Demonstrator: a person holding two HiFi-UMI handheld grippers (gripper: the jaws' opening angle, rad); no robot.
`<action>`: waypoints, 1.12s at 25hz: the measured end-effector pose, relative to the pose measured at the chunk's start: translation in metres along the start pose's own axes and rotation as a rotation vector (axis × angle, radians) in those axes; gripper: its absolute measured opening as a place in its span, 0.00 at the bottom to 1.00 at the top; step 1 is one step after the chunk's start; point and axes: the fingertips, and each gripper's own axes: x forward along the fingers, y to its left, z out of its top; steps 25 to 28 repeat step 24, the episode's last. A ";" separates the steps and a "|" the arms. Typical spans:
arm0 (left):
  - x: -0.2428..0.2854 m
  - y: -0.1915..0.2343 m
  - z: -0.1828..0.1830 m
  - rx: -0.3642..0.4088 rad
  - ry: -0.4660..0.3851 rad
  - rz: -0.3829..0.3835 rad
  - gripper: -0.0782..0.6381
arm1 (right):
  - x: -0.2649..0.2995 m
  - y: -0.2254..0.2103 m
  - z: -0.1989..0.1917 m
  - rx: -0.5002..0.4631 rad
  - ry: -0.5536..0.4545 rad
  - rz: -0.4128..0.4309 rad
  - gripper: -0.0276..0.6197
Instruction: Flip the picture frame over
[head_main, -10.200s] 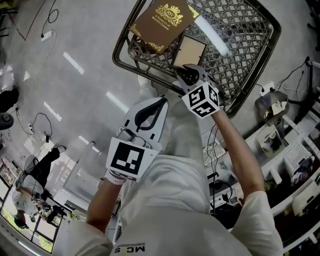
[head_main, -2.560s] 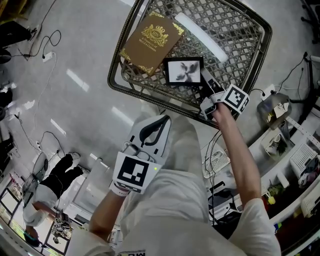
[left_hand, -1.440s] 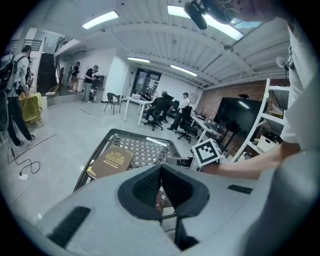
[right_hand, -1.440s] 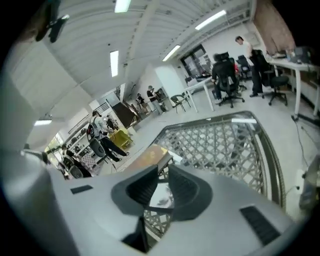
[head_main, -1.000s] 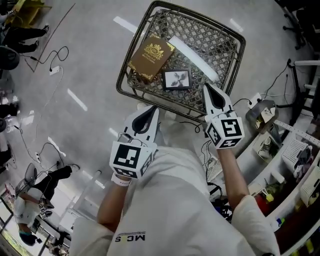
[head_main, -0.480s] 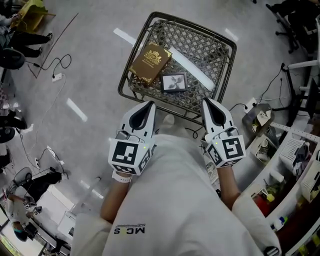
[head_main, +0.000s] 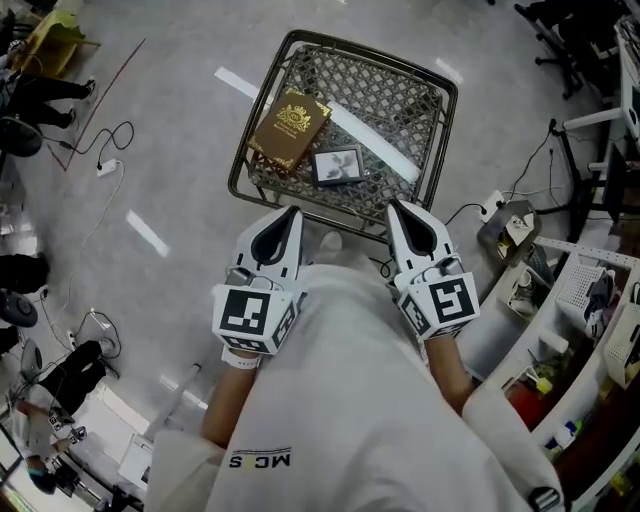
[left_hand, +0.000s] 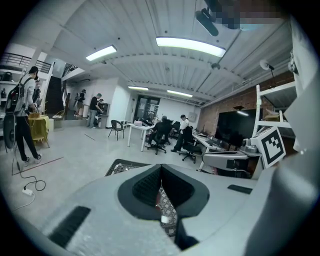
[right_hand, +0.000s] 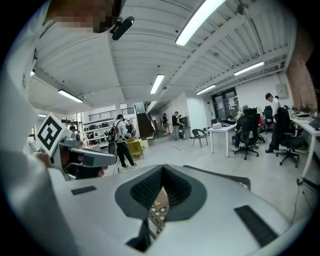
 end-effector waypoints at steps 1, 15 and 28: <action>0.000 0.000 -0.001 0.001 0.000 -0.002 0.14 | 0.000 0.000 0.000 0.000 0.000 -0.001 0.07; 0.009 -0.002 -0.002 0.005 0.017 -0.010 0.14 | 0.000 -0.005 -0.009 0.018 0.019 -0.006 0.07; 0.021 -0.015 0.000 0.022 0.041 -0.024 0.14 | -0.003 -0.018 -0.005 0.021 0.007 -0.007 0.07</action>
